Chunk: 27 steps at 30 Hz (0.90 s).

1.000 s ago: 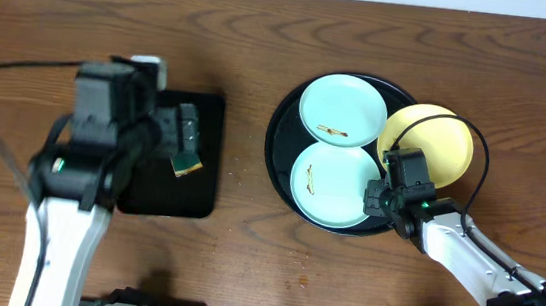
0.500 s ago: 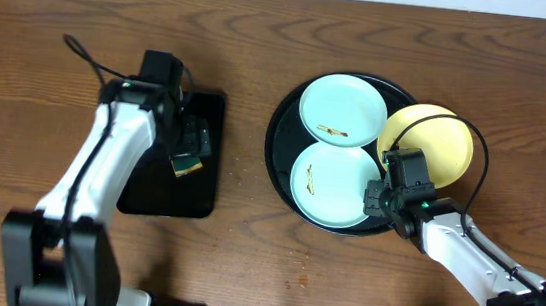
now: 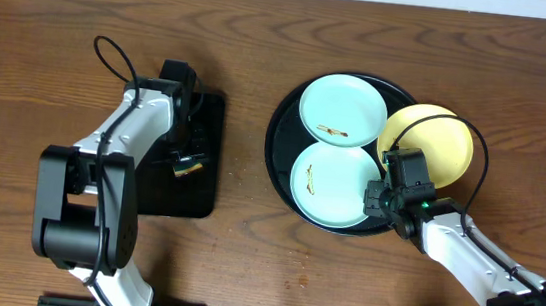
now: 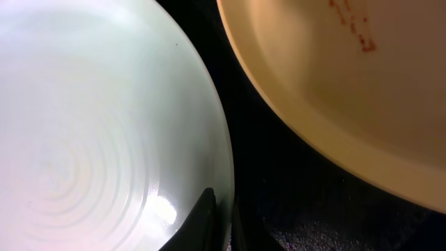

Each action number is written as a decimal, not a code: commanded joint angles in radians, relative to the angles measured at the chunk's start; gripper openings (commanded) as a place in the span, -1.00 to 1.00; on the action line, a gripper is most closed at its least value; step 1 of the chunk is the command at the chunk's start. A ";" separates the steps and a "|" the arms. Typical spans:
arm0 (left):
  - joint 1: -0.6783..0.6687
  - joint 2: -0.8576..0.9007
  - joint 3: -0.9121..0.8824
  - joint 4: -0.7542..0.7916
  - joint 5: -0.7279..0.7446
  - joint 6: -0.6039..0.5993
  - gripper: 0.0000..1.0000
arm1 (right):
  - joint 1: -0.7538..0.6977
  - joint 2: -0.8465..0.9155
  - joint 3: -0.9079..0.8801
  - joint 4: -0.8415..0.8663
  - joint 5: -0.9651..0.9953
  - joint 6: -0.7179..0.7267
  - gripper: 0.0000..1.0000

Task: Clean dirty plates on tray and stack at the side
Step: 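Reach the left gripper down to the green sponge on the black tray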

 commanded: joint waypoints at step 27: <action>0.001 0.009 -0.111 0.124 -0.094 -0.002 0.32 | 0.001 0.010 -0.011 0.000 -0.005 -0.019 -0.82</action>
